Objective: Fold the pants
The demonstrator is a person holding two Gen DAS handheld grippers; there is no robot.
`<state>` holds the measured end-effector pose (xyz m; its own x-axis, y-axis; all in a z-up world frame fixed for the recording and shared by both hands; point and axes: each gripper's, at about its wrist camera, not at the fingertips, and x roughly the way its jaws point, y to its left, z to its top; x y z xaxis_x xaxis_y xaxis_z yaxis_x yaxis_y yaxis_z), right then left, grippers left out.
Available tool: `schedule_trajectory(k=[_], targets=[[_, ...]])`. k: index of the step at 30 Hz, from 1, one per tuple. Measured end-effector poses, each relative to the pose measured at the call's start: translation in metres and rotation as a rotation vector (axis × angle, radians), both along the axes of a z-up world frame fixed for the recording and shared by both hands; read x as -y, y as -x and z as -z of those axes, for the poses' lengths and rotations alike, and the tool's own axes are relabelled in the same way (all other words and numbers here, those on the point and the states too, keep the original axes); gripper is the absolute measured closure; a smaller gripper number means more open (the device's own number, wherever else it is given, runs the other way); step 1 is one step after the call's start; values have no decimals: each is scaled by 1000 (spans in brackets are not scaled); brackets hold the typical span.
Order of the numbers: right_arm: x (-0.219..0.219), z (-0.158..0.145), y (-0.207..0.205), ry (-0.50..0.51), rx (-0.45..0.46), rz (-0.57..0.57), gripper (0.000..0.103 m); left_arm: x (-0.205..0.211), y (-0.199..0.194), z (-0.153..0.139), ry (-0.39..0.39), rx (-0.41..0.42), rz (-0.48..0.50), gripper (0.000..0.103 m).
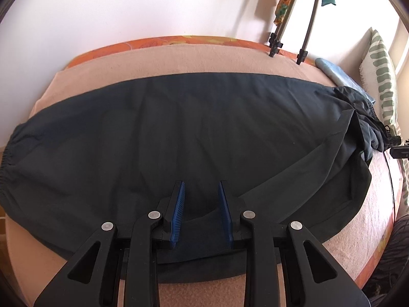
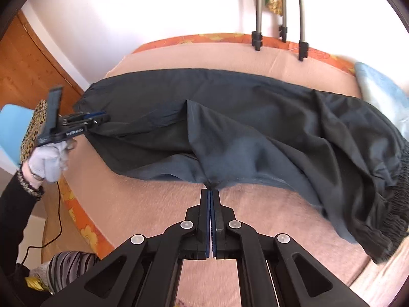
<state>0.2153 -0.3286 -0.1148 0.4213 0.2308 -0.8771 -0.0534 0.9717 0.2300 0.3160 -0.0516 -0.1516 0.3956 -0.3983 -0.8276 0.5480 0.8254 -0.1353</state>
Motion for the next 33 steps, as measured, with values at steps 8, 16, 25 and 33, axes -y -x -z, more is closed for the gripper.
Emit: schedule_trajectory(k=[8,16,25,33], targets=[[-5,44,-31,-43,-86,45,51,-5,-3,-1,24,-8,-11,78],[2,47,-23,-146,-84,87,103,-5,-2,0,13,0,9,78],[26,1,32,-218,-104,47,103,-1,-2,-5,-23,2,18,78],[-8,45,36,-117,-251,-77,103,45,19,-44,80,20,133,78]])
